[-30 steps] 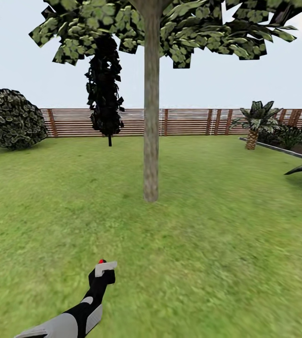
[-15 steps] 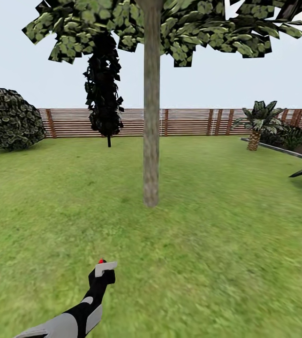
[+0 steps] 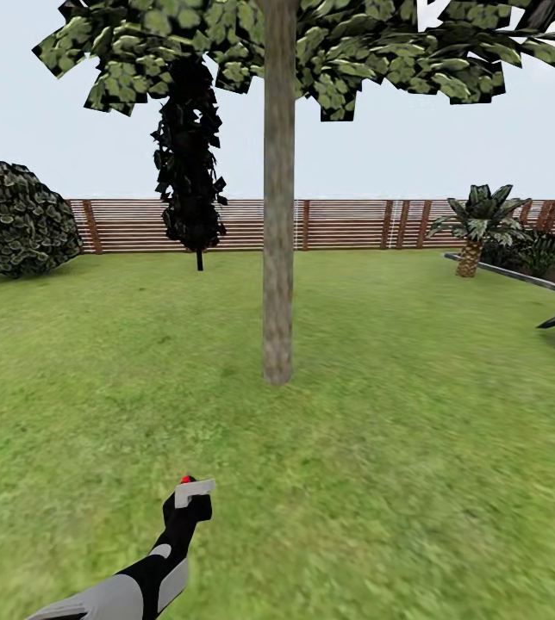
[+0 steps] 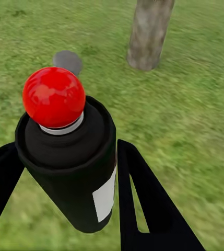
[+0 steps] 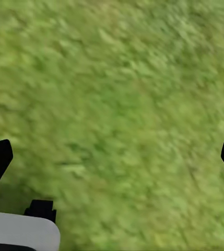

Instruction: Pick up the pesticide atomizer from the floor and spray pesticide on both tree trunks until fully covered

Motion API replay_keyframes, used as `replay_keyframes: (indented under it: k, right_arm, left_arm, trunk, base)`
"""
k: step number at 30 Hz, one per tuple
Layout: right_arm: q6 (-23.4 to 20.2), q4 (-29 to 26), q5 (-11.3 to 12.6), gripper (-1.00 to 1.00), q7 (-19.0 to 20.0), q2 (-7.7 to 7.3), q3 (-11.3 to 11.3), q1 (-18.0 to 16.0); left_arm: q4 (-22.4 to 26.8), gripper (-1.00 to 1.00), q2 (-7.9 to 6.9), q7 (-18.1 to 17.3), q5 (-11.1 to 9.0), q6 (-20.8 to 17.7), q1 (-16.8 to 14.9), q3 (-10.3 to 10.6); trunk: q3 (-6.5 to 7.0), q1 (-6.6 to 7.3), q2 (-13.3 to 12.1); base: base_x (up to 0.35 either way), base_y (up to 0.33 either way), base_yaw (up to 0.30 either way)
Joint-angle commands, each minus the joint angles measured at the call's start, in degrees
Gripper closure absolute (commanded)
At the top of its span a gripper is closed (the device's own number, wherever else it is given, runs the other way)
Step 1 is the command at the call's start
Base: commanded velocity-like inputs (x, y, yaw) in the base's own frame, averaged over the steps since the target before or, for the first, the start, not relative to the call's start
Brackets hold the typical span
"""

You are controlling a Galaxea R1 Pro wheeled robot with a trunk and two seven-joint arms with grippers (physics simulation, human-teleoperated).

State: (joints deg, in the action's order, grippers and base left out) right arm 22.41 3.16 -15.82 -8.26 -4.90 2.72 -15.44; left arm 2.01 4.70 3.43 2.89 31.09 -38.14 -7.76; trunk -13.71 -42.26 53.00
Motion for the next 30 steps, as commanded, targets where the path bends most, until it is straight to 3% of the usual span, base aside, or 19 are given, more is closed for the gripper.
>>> replay_keyframes:
  k: [1,15,20,24,26,28,29,30]
  right_arm:
    - [0.0,0.0,0.0,-1.0,0.0,-0.01,0.0,0.0]
    - [0.3,-0.6,0.2,-1.0,-0.3,-0.04,0.1,0.0]
    - [0.4,-5.5,0.1,-1.0,-0.4,-0.99,0.0,0.0]
    - [-0.3,-13.6,0.1,-1.0,0.4,-1.29,-0.1,-0.2]
    - [-2.4,-17.5,0.1,-1.0,1.6,-1.31,-0.1,-0.5]
    - [-9.4,-22.8,0.1,-1.0,4.5,-1.51,-0.1,-2.5]
    - [-15.2,-25.1,0.1,-1.0,6.8,-1.69,-0.1,-5.5]
    - [-17.9,-25.6,0.1,-1.0,8.0,-1.79,-0.1,-7.4]
  left_arm:
    - [0.0,1.0,-0.02,0.0,0.0,0.0,0.0,0.0]
    - [0.3,1.0,-0.11,0.4,-0.2,0.6,0.0,0.0]
    - [0.4,1.0,-0.2,0.4,-0.2,0.5,0.0,0.0]
    - [0.5,1.0,-0.21,0.4,-0.2,0.5,0.0,0.0]
    - [0.6,1.0,-0.23,0.3,-0.2,0.4,0.0,0.1]
    - [0.7,1.0,-0.35,0.1,-0.2,0.3,0.0,0.3]
    - [0.7,1.0,-0.61,-0.2,-0.2,0.2,0.0,0.3]
    - [0.7,1.0,-0.85,-0.5,-0.2,0.1,0.0,0.4]
  trunk:
    - [0.0,0.0,0.0]
    - [0.0,0.0,0.0]
    - [0.0,0.0,0.0]
    - [0.0,0.0,0.0]
    - [0.0,0.0,0.0]
    - [0.0,0.0,0.0]
    - [0.0,0.0,0.0]
    - [0.0,0.0,0.0]
  base:
    - [0.012,0.0,0.0]
    - [0.001,0.0,0.0]
    - [0.0,0.0,0.0]
    - [0.0,0.0,0.0]
    - [0.0,0.0,0.0]
    - [0.0,0.0,0.0]
    - [0.0,0.0,0.0]
    - [0.0,0.0,0.0]
